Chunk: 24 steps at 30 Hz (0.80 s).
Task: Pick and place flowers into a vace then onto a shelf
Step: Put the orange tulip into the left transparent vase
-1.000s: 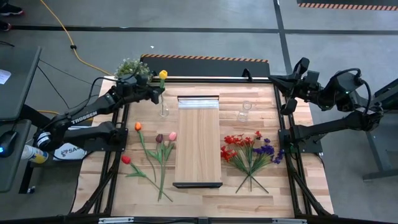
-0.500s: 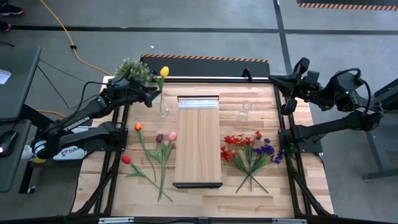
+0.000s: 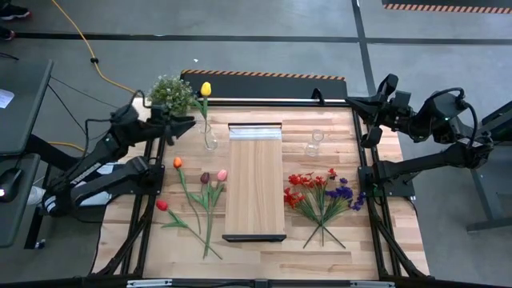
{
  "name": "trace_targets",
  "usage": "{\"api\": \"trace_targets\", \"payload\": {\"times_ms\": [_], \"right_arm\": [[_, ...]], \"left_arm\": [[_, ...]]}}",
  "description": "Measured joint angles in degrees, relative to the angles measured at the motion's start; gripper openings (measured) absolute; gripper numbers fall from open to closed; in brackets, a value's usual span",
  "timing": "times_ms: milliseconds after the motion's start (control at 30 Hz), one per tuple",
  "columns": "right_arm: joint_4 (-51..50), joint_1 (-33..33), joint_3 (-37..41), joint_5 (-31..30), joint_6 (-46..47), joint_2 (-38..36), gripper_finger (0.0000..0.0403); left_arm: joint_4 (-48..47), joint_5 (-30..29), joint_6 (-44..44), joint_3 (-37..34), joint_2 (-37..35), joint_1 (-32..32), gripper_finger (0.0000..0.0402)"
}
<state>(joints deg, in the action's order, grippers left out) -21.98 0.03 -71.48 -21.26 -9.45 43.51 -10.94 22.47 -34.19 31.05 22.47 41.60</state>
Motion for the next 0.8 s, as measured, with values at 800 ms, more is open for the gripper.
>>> {"api": "trace_targets", "payload": {"times_ms": [800], "right_arm": [[0.0,0.0,0.0,0.7,-2.6,0.0,0.0]], "left_arm": [[0.8,14.1,-23.1,0.0,-10.4,0.0,0.0215]]}}
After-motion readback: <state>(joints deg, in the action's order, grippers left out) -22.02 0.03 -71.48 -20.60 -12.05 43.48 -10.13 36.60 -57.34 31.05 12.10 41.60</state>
